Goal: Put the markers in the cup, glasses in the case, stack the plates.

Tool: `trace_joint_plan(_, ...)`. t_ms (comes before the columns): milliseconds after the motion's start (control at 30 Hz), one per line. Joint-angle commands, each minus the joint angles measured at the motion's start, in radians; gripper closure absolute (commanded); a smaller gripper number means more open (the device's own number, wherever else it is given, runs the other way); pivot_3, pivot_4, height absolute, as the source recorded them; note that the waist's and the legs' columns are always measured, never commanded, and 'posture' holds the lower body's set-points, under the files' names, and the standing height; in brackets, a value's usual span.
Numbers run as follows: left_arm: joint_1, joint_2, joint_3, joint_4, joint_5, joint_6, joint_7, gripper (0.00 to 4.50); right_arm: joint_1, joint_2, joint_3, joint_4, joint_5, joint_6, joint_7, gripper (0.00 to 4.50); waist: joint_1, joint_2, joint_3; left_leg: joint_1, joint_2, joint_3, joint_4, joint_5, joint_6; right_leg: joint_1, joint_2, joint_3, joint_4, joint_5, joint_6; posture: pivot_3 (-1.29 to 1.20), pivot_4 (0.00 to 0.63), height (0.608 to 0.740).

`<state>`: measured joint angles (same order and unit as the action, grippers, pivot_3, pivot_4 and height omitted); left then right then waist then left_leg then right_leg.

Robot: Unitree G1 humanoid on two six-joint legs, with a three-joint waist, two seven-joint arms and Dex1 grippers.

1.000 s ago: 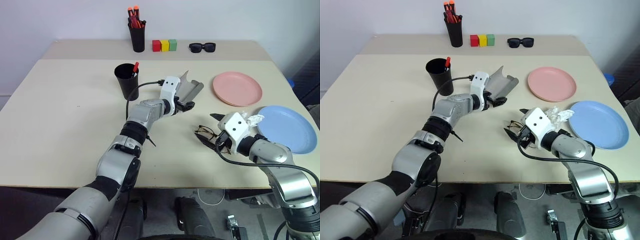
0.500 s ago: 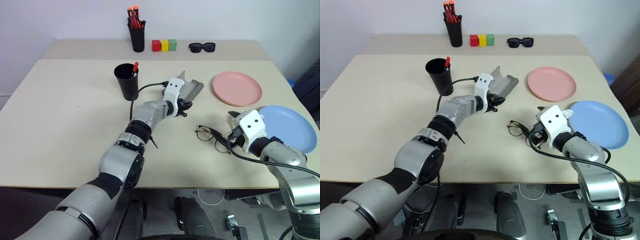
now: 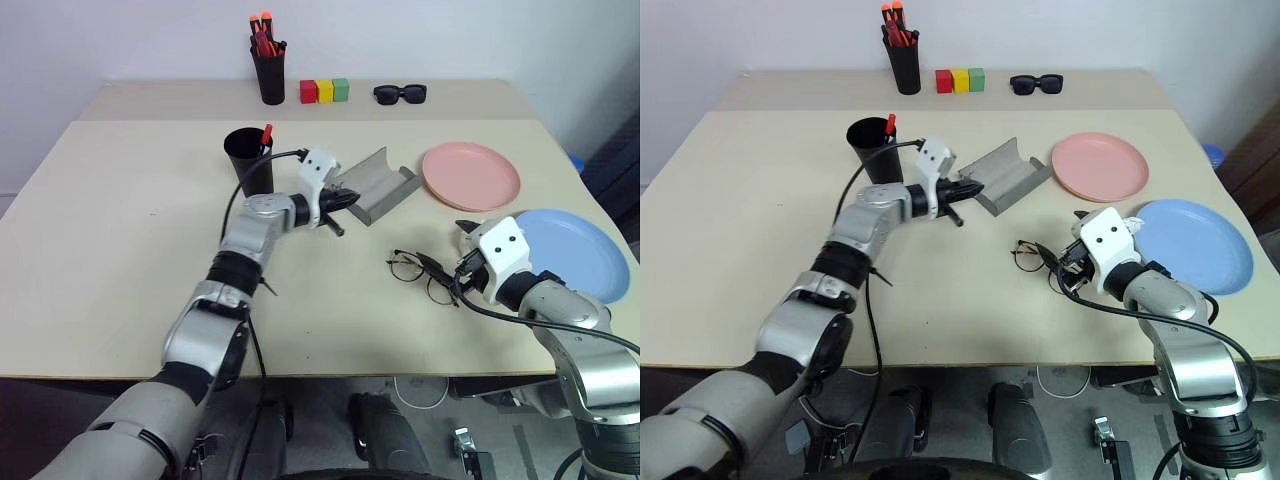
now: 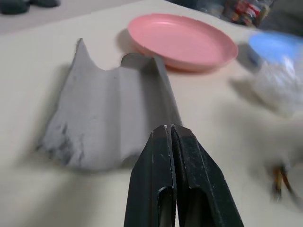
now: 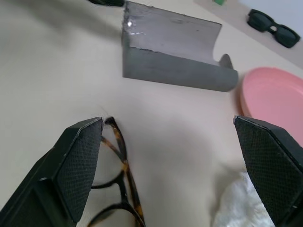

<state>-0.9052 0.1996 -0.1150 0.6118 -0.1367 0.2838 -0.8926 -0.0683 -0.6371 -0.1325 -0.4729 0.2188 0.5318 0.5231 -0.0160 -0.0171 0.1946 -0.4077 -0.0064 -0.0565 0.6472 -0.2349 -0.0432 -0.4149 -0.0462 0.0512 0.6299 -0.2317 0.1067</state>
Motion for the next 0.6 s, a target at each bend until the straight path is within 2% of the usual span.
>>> trace_joint_plan(33, 0.052, 0.057, -0.017, -0.168, -0.050, 0.041, -0.124, 4.42, -0.008, -0.005, -0.013, -0.015, 0.013, -0.017, 0.018, 0.00, 0.002, 0.000, 0.000, 0.000, 0.000, 0.000, 0.000, 0.000, 0.000, 0.000, 0.000, 0.000, 0.000, 0.000, 0.000, 0.00, 0.150, 0.740)
trace_joint_plan(100, 0.057, 0.056, 0.010, -0.190, -0.085, 0.117, -0.110, 4.42, -0.014, -0.003, -0.008, -0.005, 0.009, -0.022, 0.021, 0.00, 0.011, 0.000, 0.000, 0.000, 0.000, -0.001, 0.001, 0.000, 0.000, 0.000, 0.000, 0.000, 0.000, 0.000, 0.000, 0.00, 0.150, 0.740)
trace_joint_plan(200, 0.048, 0.022, 0.045, -0.225, -0.147, 0.237, -0.074, 3.60, -0.026, 0.003, 0.003, 0.008, 0.004, -0.028, 0.024, 0.00, 0.018, 0.000, 0.000, 0.000, 0.000, -0.001, 0.003, 0.000, 0.000, 0.002, -0.001, -0.001, -0.001, 0.000, 0.000, 0.00, 0.150, 0.740)
trace_joint_plan(333, 0.003, -0.060, 0.066, -0.195, -0.164, 0.309, 0.036, 1.53, -0.036, 0.006, 0.009, 0.018, 0.003, -0.036, 0.025, 0.00, 0.020, 0.000, 0.000, 0.000, 0.000, -0.001, 0.003, 0.000, 0.000, 0.002, 0.000, -0.001, 0.000, 0.000, 0.000, 0.00, 0.150, 0.740)
trace_joint_plan(433, -0.074, -0.108, 0.040, -0.052, -0.095, 0.264, 0.117, 0.11, -0.036, 0.006, 0.007, 0.019, 0.002, -0.040, 0.025, 0.00, 0.020, 0.000, 0.000, 0.000, 0.000, -0.001, 0.003, 0.000, 0.000, 0.002, 0.000, -0.001, 0.000, 0.000, 0.000, 0.00, 0.150, 0.740)
trace_joint_plan(600, -0.236, -0.182, 0.025, 0.235, -0.038, 0.174, 0.147, 0.11, -0.023, 0.021, 0.008, 0.005, -0.004, -0.043, 0.003, 0.00, 0.018, 0.000, 0.000, 0.000, 0.000, -0.001, 0.002, 0.000, 0.000, 0.002, 0.000, -0.001, -0.001, 0.000, 0.000, 0.00, 0.150, 0.740)
